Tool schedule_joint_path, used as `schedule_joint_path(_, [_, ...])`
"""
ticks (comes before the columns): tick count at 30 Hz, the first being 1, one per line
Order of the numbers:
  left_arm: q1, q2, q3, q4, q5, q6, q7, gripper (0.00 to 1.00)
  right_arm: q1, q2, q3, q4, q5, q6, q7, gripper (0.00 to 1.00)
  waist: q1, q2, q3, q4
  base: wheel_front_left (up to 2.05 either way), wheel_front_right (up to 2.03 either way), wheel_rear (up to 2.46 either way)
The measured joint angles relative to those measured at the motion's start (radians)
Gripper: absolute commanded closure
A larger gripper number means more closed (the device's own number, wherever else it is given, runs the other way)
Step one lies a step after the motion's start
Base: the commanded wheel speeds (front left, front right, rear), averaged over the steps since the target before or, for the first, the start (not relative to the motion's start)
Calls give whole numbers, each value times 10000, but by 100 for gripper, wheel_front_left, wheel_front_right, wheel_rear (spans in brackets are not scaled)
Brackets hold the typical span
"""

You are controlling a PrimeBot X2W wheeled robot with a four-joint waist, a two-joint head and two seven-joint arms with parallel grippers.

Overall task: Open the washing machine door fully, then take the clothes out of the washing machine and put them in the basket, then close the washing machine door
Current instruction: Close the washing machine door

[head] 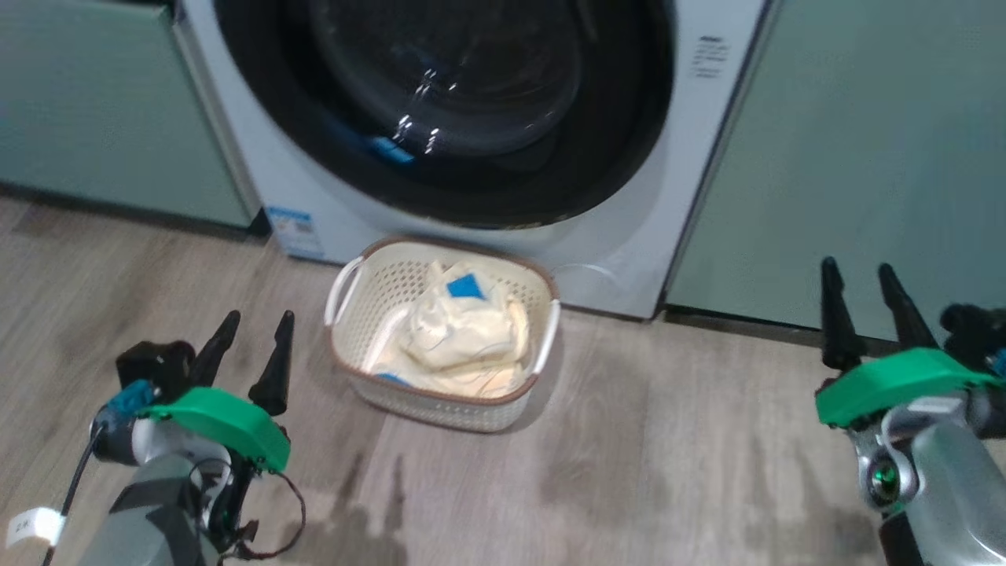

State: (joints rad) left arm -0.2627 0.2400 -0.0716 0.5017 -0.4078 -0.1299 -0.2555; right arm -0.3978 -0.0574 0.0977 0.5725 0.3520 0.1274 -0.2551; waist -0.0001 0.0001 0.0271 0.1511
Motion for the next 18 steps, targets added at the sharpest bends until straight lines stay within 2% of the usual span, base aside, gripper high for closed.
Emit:
schedule_joint_path(9, [337,359,-21,-221,-589,0,0,0,1458,27,-694,-1250,-587,0,0,0,0,0,-450,-913,0,0,0])
schedule_joint_path(18, [1006,320,491,-307,-472,0,0,0,2494,36,-828,-1580,-717,0,0,0,0,0,-756,-1545,0,0,0])
